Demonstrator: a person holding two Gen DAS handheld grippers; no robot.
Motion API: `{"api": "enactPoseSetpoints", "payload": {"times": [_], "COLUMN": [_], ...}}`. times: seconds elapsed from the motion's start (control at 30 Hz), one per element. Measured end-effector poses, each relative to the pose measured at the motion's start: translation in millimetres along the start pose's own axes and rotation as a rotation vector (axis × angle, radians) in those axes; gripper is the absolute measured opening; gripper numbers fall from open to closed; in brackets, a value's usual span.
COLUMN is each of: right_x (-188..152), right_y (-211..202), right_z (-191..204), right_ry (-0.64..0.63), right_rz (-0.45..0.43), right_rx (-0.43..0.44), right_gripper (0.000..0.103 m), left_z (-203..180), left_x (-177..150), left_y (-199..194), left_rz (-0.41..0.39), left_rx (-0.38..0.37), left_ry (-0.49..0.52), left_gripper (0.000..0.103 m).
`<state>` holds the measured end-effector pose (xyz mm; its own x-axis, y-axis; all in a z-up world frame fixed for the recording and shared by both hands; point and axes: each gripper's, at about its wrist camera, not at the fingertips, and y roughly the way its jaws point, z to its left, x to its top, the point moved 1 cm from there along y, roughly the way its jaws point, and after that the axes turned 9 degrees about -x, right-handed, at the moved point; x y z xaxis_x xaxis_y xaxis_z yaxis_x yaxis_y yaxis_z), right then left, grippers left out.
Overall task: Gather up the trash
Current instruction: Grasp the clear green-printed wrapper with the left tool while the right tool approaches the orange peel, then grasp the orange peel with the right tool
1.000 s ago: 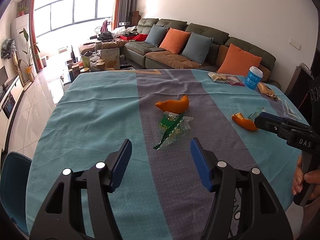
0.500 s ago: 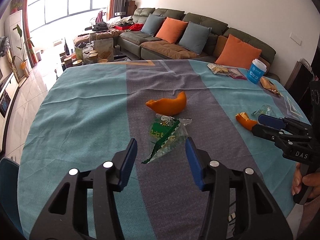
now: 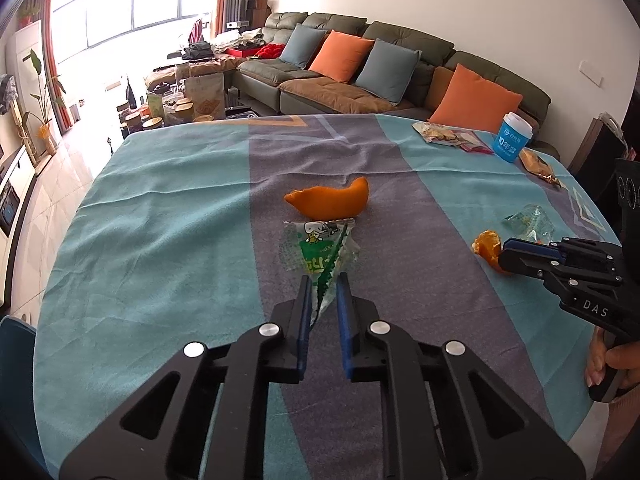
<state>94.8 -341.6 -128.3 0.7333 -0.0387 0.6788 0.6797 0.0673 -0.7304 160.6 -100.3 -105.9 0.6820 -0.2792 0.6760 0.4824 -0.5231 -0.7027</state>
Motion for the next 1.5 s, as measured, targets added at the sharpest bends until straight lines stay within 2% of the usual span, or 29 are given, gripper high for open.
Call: {"api": "enactPoseSetpoints", "payload": {"times": [0.07,0.2,0.27,0.3,0.5,0.83,1.03,1.13,1.23,1.4,1.5], "right_x": [0.1,0.1,-0.4,-0.5,0.4,1.1,1.2,1.8,2.7,3.2,3.1], "right_y": [-0.7,-0.9,0.5,1.5,5.5,4.4,-2.7,-7.4,-11.8,-15.1,-17.8], "right_z": [-0.2,-1.5,-3.6,-3.1,-0.3,-2.8,6.2,15.9,26.4,39.9,35.2], "right_ry": [0.002,0.012,0.026,0.024,0.012,0.031,0.034,0.025,0.020,0.003,0.022], "right_rz": [-0.002,-0.001,0.006,0.010,0.024,0.018,-0.007,-0.018,-0.031,-0.042,-0.055], "right_rx": [0.004,-0.001,0.007,0.004,-0.002,-0.009,0.035,0.064,0.103,0.112,0.077], "right_gripper": [0.006,0.008,0.021,0.022,0.022,0.011,0.007,0.002,0.002,0.002,0.012], "left_z": [-1.3,-3.1,-3.5,-3.3,0.5,6.0,7.9,9.2,11.0,15.3,19.1], "left_x": [-1.3,-4.9,-7.0,-8.2,-16.1,-28.7,-36.7,-40.5,-44.7,-50.3,-53.6], "left_y": [-5.7,-17.6,-22.3,-24.3,-34.4,-53.2,-67.3,-73.7,-81.2,-92.3,-96.0], "left_rz": [-0.012,-0.030,-0.037,-0.039,-0.045,-0.064,-0.075,-0.082,-0.090,-0.101,-0.101], "left_rx": [-0.003,-0.006,-0.002,-0.004,0.000,0.011,0.025,0.031,0.041,0.051,0.051], "left_ry": [0.004,0.012,0.015,0.014,-0.004,-0.022,-0.023,-0.028,-0.031,-0.038,-0.046], "left_gripper": [0.012,0.010,0.010,0.010,0.010,0.010,0.010,0.010,0.010,0.010,0.010]}}
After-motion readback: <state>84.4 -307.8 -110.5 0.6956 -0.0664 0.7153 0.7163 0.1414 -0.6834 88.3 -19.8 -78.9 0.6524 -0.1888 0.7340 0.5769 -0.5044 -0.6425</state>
